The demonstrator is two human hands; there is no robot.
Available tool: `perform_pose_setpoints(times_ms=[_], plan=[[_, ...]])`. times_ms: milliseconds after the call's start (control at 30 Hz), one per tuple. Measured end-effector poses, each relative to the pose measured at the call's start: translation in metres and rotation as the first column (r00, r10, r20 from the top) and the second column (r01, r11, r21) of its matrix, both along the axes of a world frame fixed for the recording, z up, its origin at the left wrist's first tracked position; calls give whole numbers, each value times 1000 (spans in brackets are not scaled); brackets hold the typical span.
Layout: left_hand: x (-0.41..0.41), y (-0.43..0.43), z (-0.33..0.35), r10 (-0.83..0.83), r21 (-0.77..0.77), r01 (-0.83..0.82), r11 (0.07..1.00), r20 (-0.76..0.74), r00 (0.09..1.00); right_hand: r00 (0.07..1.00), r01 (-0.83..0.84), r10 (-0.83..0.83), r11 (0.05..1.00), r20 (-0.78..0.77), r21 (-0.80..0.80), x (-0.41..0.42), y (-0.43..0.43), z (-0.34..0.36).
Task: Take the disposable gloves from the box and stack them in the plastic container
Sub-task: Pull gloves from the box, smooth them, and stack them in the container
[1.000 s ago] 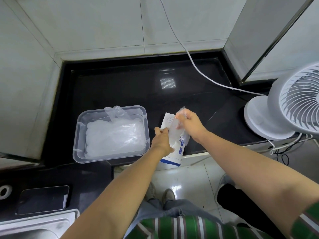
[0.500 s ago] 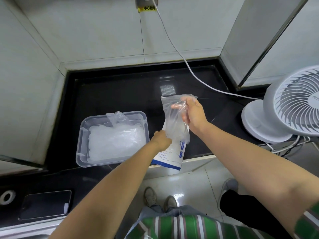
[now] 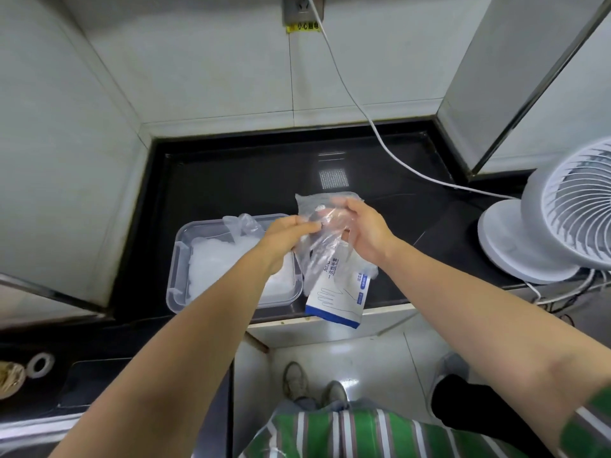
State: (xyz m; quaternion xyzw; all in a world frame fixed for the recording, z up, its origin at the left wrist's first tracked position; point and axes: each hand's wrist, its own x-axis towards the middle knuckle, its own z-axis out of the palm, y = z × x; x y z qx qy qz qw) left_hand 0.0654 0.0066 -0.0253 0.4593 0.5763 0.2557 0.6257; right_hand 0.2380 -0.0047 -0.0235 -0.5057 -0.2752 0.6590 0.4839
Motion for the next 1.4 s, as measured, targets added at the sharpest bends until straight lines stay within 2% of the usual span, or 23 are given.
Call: perform_pose_setpoints(times_ms=[67, 133, 233, 300, 367, 433, 500, 600, 633, 667, 700, 733, 767, 800, 867, 933, 1033, 1167, 1267, 1333, 1400], plan=[[-10, 2, 3, 86, 90, -90, 992, 50, 995, 999, -31, 31, 999, 17, -16, -4, 1, 0], [-19, 4, 6, 86, 135, -89, 987, 27, 996, 994, -93, 94, 995, 52, -29, -6, 1, -3], [-32, 1, 15, -138, 123, 159, 980, -162, 977, 972, -227, 227, 974, 61, -7, -10, 2, -1], [-42, -1, 18, -279, 50, 289, 956, -154, 948, 953, -297, 297, 955, 60, -19, -13, 4, 1], [-54, -1, 16, -323, 19, 328, 944, -143, 936, 921, -343, 344, 939, 182, -41, -20, 4, 5], [-65, 0, 13, -296, 9, 304, 953, -201, 934, 859, -360, 364, 929, 359, -81, -28, 4, 4], [-75, 2, 11, -256, 21, 277, 961, -322, 911, 825, -334, 339, 938, 453, -93, -41, 5, 5], [-92, 7, 12, -123, 71, 210, 975, -617, 777, 880, -177, 180, 983, 440, -49, -57, 7, 7], [-97, 7, 11, -65, 81, 166, 983, -689, 722, 891, -121, 132, 991, 435, -52, -61, 7, 9], [-102, 8, 8, -3, 84, 88, 993, -705, 709, 894, -87, 108, 994, 435, -70, -64, 8, 11], [-107, 7, 5, 81, 68, -48, 997, -646, 759, 892, -79, 111, 993, 437, -92, -69, 8, 11], [-111, 5, 4, 191, 3, -222, 975, -519, 833, 887, -94, 137, 988, 441, -119, -73, 7, 11], [-113, 1, 3, 313, -97, -367, 925, -352, 882, 883, -115, 166, 984, 439, -139, -77, 7, 10], [-115, -3, 2, 395, -207, -431, 878, -194, 898, 880, -129, 185, 980, 438, -154, -81, 6, 10], [-117, -8, -1, 444, -366, -391, 844, 69, 893, 863, -145, 209, 974, 460, -172, -91, 6, 8], [-114, -11, -5, 411, -404, -298, 865, 228, 882, 842, -171, 240, 968, 482, -184, -99, 6, 6], [-104, -15, -6, 358, -305, -294, 906, 181, 916, 826, -232, 313, 947, 469, -224, -108, 4, 5], [-103, -11, -19, 522, -207, -508, 836, 18, 853, 872, -260, 322, 943, 370, -209, -114, 2, 5], [-103, -10, -18, 447, -74, -471, 879, -218, 868, 883, -297, 327, 945, 338, -137, -117, 4, 3], [-107, -13, -19, 398, 28, -412, 911, -326, 858, 861, -222, 253, 967, 442, -122, -119, 9, -3], [-116, -15, -25, 395, 145, -368, 918, -392, 831, 748, -173, 198, 980, 633, -102, -121, 15, -11]])
